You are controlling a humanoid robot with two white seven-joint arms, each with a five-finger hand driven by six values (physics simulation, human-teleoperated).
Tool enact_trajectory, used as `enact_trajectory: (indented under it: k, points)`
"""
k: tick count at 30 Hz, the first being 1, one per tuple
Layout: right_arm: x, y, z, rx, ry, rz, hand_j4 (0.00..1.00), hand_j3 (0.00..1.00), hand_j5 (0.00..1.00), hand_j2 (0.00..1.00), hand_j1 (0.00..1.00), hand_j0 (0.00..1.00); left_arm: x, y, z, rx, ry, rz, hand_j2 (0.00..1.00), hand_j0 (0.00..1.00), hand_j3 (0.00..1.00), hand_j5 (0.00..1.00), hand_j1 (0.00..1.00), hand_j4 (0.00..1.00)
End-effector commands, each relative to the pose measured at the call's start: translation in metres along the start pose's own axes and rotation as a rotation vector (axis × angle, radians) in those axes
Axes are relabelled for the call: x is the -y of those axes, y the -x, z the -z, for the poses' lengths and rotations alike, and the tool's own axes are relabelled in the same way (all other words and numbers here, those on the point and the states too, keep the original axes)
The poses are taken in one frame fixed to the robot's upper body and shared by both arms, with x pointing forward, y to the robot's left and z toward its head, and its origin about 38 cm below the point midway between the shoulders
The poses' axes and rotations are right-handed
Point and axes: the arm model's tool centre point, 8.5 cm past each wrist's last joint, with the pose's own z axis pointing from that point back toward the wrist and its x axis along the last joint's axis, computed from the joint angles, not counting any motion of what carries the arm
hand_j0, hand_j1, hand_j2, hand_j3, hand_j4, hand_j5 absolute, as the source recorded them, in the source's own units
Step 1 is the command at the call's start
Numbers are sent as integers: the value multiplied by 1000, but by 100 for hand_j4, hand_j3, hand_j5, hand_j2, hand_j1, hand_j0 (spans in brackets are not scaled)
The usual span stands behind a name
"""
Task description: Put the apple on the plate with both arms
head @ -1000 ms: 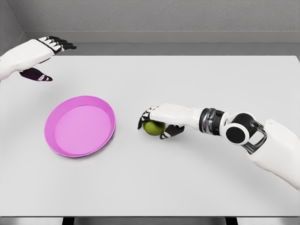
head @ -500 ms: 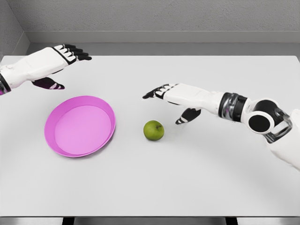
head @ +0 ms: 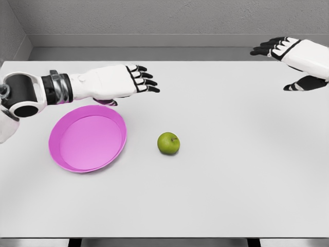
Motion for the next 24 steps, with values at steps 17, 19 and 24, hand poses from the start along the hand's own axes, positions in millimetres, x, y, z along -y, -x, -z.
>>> enact_trajectory:
  k: [17, 19, 24]
  points:
    - [-15, -7, 4, 47, -66, -11, 100, 100, 100, 100, 100, 100, 27, -74, 73, 210, 178, 160, 100, 100, 100, 100, 100, 100]
    - [-15, -7, 4, 46, -66, -10, 100, 100, 100, 100, 100, 100, 32, -75, 74, 214, 197, 155, 100, 100, 100, 100, 100, 100]
    - [-14, -7, 4, 47, -65, -12, 100, 100, 100, 100, 100, 100, 43, -75, 74, 212, 220, 133, 100, 100, 100, 100, 100, 100]
